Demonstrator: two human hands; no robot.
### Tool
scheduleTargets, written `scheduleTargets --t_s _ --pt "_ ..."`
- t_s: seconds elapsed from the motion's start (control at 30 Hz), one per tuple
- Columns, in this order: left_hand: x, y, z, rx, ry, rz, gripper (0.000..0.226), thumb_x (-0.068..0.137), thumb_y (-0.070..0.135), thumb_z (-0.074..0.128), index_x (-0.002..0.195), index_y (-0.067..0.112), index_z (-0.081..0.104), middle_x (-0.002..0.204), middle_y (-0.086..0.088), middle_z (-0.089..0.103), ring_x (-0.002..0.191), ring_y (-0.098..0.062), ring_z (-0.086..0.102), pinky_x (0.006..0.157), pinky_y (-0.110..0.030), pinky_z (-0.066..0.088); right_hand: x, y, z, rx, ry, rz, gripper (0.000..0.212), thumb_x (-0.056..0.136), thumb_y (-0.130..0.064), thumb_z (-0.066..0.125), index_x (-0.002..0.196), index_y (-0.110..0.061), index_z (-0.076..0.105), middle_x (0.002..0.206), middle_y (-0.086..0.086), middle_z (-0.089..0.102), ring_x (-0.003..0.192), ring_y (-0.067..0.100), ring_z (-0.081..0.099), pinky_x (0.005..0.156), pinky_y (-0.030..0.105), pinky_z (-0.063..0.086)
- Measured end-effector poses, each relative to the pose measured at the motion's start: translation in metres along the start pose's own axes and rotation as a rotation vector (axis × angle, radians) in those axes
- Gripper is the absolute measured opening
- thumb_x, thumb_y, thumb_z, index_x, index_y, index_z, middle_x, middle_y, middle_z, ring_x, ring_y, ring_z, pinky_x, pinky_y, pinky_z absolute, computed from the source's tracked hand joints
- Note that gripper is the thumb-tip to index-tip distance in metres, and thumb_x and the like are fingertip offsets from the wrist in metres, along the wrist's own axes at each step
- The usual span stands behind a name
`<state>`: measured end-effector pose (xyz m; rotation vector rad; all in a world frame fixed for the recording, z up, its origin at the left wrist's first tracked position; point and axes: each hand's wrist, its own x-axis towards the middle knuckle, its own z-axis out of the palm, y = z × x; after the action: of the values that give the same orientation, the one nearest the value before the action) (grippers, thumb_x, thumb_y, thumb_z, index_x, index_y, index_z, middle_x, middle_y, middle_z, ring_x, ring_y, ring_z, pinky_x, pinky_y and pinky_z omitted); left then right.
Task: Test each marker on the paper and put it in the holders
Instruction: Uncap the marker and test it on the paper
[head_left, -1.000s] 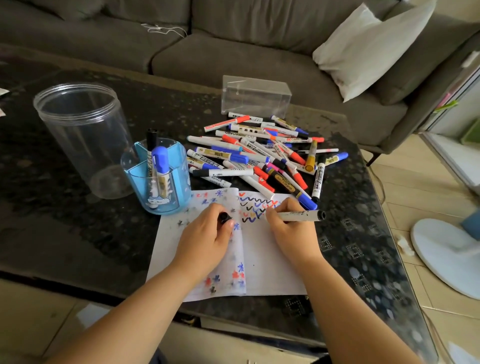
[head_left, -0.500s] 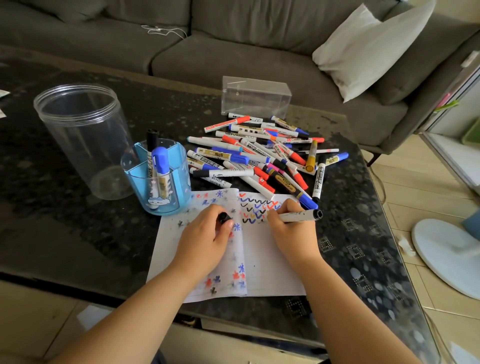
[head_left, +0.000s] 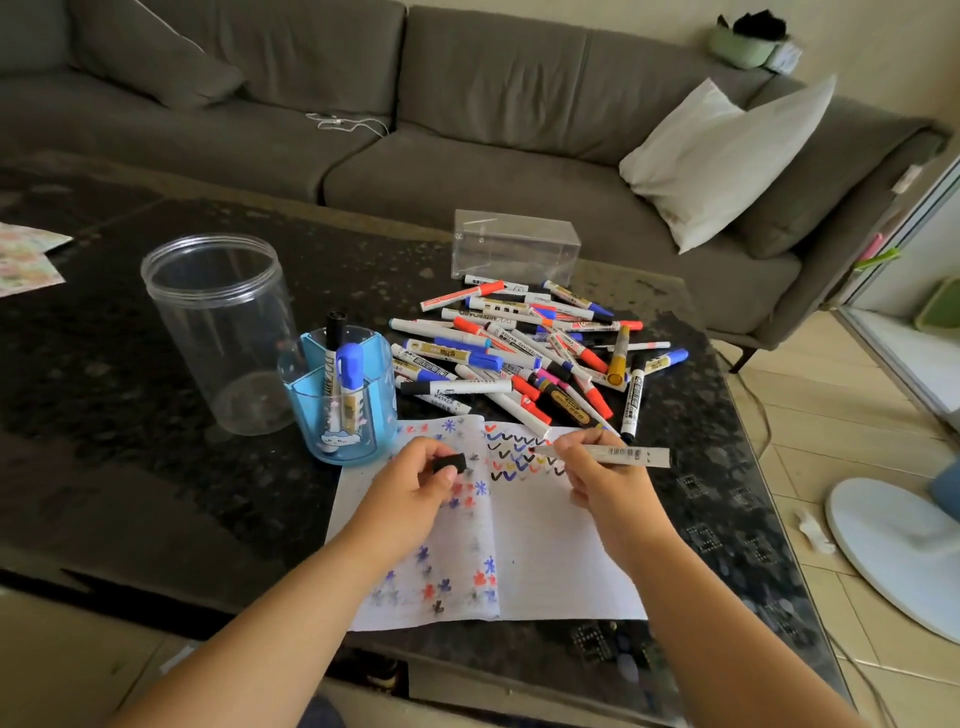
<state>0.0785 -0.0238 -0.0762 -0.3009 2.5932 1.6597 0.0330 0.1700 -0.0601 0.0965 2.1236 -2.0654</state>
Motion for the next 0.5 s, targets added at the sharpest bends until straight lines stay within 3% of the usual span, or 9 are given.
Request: scheduleTargets --t_s 0.1,0.17,0.27,0.5 --pt "-0.015 0.016 -0.009 -0.072 -0.068 0.049 0.012 0.096 0.021 0.048 0.095 0.032 0.052 0.091 0.01 0.067 0.088 0.0 0.062 0.081 -0.018 0.047 -0.021 -0.014 0.001 0.077 -0.056 -0.068 0.023 0.097 -0.013 0.048 0.086 0.004 0.059 0.052 0.0 0.043 0.047 0.009 0.03 0.045 0.021 0.028" --pt "-0.034 0.029 -0.012 -0.183 -0.081 0.108 0.012 0.095 0.018 0.048 0.096 0.029 0.054 0.087 0.008 0.068 0.082 0.004 0.063 0.074 -0.011 0.047 -0.039 -0.027 0.003 0.122 -0.041 -0.12 0.025 0.098 -0.01 0.043 0.079 0.004 0.054 0.05 0.002 0.037 0.046 0.01 0.026 0.044 0.02 0.025" --pt "-0.058 0.044 -0.014 -0.292 -0.087 0.149 0.012 0.095 0.016 0.05 0.098 0.025 0.057 0.084 0.01 0.07 0.083 0.0 0.065 0.075 -0.013 0.049 -0.067 -0.046 0.007 0.167 -0.041 -0.198 0.027 0.096 -0.008 0.044 0.07 -0.005 0.042 0.047 0.0 0.037 0.046 0.01 0.027 0.045 0.019 0.028" --pt "-0.09 0.069 -0.018 -0.304 -0.146 0.219 0.014 0.093 0.014 0.051 0.098 0.026 0.057 0.082 0.014 0.071 0.079 -0.001 0.065 0.077 -0.017 0.049 -0.101 -0.065 0.012 0.124 -0.09 -0.28 0.029 0.091 -0.015 0.054 0.064 -0.009 0.044 0.044 -0.001 0.041 0.042 0.009 0.035 0.046 0.019 0.032"
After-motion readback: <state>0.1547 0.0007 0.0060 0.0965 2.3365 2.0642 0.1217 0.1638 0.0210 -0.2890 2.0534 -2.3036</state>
